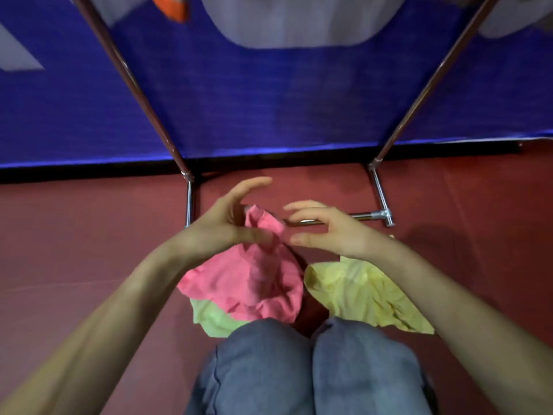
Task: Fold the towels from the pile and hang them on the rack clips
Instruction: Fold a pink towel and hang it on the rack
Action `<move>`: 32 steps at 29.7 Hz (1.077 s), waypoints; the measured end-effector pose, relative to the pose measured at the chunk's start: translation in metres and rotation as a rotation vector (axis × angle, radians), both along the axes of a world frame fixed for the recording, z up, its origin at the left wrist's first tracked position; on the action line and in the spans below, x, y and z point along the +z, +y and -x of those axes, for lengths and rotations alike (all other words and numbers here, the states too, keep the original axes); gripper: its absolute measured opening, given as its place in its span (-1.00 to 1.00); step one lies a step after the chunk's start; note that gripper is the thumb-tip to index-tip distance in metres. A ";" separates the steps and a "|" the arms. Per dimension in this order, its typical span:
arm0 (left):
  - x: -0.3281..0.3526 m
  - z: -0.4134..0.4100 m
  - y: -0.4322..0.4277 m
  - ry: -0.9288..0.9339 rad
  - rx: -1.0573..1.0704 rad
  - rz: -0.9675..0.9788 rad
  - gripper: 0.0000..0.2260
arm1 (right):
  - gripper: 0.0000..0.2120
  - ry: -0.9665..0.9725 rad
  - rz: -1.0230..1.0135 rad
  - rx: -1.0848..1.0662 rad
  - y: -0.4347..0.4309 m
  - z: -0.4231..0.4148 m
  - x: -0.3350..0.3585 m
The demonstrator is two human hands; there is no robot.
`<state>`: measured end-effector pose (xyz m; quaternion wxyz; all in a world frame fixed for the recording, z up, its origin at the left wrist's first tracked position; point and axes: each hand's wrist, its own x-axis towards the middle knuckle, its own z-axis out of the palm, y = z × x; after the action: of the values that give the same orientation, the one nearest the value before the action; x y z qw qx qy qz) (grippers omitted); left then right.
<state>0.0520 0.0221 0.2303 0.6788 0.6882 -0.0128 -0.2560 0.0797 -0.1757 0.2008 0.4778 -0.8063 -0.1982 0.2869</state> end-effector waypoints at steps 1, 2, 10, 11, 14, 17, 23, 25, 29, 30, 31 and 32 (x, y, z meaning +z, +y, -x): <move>0.026 0.003 -0.002 -0.050 -0.019 -0.034 -0.34 | -0.74 -0.040 -0.008 -0.004 -0.002 0.004 0.021; 0.035 0.003 -0.002 -0.054 -0.030 -0.043 -0.33 | -0.77 -0.038 -0.017 -0.002 -0.001 0.006 0.026; 0.136 0.030 -0.015 -0.183 -0.063 -0.133 -0.16 | -0.85 -0.162 -0.336 -0.177 0.003 0.039 0.131; 0.147 0.036 -0.017 -0.196 -0.089 -0.159 -0.14 | -0.85 -0.193 -0.355 -0.172 0.002 0.043 0.144; 0.172 0.054 -0.025 -0.219 -0.138 -0.214 -0.11 | -0.80 -0.258 -0.348 -0.123 0.000 0.055 0.178; 0.189 0.073 -0.033 -0.233 -0.162 -0.223 -0.10 | -0.81 -0.295 -0.302 -0.082 -0.001 0.072 0.200; 0.205 0.101 -0.045 -0.226 -0.179 -0.228 -0.12 | -0.95 -0.394 -0.221 -0.055 -0.006 0.099 0.214; 0.206 0.110 -0.047 -0.224 -0.178 -0.216 -0.13 | -0.96 -0.445 -0.207 -0.041 -0.007 0.108 0.215; 0.209 0.128 -0.049 -0.216 -0.158 -0.175 -0.22 | -0.76 -0.460 -0.279 -0.135 -0.011 0.128 0.218; 0.208 0.130 -0.049 -0.217 -0.148 -0.170 -0.28 | -0.73 -0.431 -0.298 -0.175 -0.012 0.131 0.218; 0.208 0.133 -0.049 -0.224 -0.133 -0.178 -0.35 | -0.72 -0.383 -0.323 -0.209 -0.014 0.133 0.219; 0.209 0.137 -0.050 -0.235 -0.118 -0.192 -0.43 | -0.72 -0.320 -0.351 -0.234 -0.016 0.138 0.221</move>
<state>-0.0851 -0.0283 0.4392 0.5873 0.7733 -0.1080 -0.2133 -0.0586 -0.1921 0.4218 0.6028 -0.7636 -0.2234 0.0601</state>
